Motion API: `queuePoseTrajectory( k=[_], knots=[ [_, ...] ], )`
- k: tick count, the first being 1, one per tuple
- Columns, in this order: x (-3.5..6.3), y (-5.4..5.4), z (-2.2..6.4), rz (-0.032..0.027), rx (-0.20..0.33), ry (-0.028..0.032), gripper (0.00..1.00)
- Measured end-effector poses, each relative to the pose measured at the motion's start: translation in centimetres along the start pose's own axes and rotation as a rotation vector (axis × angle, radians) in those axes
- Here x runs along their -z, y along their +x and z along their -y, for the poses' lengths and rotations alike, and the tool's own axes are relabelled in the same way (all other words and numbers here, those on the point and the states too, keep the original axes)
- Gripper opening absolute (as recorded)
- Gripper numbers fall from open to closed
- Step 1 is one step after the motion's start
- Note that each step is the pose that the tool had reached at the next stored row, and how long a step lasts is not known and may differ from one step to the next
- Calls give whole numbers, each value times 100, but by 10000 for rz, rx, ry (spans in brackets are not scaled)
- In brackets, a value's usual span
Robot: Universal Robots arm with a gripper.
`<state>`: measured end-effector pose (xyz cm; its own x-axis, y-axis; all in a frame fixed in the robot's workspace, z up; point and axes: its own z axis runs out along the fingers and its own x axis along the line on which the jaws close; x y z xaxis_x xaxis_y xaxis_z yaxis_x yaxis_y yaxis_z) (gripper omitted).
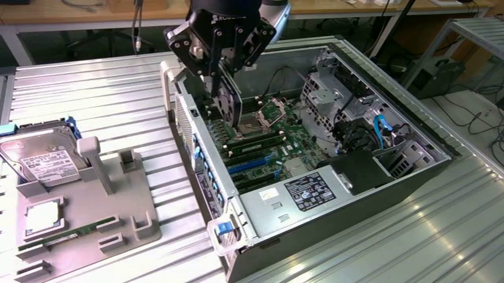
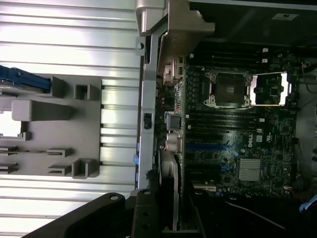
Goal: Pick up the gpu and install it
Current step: 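Pick up the gpu and move the gpu toward the slot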
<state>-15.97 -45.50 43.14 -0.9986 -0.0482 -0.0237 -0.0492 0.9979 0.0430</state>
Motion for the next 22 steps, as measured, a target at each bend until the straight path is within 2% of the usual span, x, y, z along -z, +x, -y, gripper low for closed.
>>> queuePoseTrajectory(
  k=[22],
  knots=[
    [-24,-297,15,4,-1,-1,28]
  ],
)
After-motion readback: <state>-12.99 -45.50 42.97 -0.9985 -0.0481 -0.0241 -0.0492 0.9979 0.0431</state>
